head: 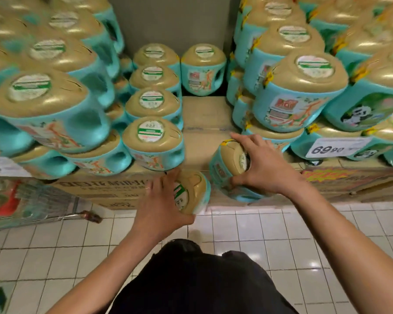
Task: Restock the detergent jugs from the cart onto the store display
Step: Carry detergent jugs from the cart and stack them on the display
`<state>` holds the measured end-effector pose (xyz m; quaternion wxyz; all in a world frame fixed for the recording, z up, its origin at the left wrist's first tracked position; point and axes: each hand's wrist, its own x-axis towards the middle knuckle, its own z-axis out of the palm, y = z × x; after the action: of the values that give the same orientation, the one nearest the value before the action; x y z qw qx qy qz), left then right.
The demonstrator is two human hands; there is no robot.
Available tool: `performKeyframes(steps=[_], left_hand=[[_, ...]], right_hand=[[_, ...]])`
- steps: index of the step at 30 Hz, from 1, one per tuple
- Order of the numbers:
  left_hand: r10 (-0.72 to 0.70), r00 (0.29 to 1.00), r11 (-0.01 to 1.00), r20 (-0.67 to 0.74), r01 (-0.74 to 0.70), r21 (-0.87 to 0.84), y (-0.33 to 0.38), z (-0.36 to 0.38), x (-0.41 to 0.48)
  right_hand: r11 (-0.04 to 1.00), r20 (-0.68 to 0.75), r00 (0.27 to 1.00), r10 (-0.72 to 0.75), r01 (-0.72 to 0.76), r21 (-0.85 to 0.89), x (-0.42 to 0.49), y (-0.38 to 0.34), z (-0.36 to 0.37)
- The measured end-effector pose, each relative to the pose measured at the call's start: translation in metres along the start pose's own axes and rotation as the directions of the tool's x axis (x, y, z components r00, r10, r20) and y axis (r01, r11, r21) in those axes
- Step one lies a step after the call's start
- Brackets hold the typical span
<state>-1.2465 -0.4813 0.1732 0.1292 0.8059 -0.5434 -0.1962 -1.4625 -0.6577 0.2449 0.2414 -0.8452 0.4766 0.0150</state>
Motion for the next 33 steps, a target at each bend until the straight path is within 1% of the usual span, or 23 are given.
performKeyframes(steps=[4,8,12,15,18,20,22,24,26,30,33], left_hand=[[0.025,0.999,1.000,0.046,-0.025,0.003,0.002,-0.004,0.023],[0.061,0.994,0.998,0.089,-0.060,-0.009,0.015,-0.003,0.036],[0.162,0.981,0.987,0.109,-0.162,-0.015,0.032,-0.003,0.058],[0.246,0.963,0.967,0.112,-0.252,0.044,0.047,-0.003,0.075],[0.272,0.955,0.955,0.117,-0.282,0.088,0.060,-0.003,0.096],[0.278,0.953,0.948,0.120,-0.293,0.127,0.068,-0.002,0.109],[0.289,0.948,0.937,0.129,-0.308,0.163,0.075,-0.001,0.122],[0.308,0.940,0.925,0.144,-0.332,0.184,0.081,0.000,0.133],[0.331,0.928,0.912,0.173,-0.362,0.193,0.088,0.000,0.144],[0.361,0.901,0.882,0.239,-0.414,0.226,0.099,-0.005,0.170],[0.361,0.900,0.859,0.244,-0.422,0.288,0.105,-0.010,0.185]], right_hand=[[0.986,0.025,0.997,-0.069,0.072,-0.148,0.074,-0.024,-0.016],[0.957,0.097,0.987,-0.130,0.150,-0.246,0.133,-0.042,-0.019],[0.941,0.216,0.964,-0.155,0.210,-0.264,0.181,-0.045,-0.021],[0.944,0.244,0.952,-0.185,0.241,-0.225,0.204,-0.041,-0.024],[0.941,0.171,0.961,-0.216,0.252,-0.227,0.209,-0.036,-0.023],[0.960,0.073,0.978,-0.196,0.206,-0.187,0.202,-0.029,-0.020],[0.966,-0.016,0.978,-0.207,0.202,-0.160,0.193,-0.022,-0.020],[0.958,-0.069,0.972,-0.226,0.209,-0.198,0.187,-0.019,-0.020],[0.952,-0.073,0.971,-0.228,0.206,-0.228,0.187,-0.020,-0.021],[0.957,-0.059,0.973,-0.223,0.208,-0.202,0.200,-0.026,-0.029],[0.966,-0.096,0.973,-0.208,0.189,-0.177,0.213,-0.031,-0.029]])
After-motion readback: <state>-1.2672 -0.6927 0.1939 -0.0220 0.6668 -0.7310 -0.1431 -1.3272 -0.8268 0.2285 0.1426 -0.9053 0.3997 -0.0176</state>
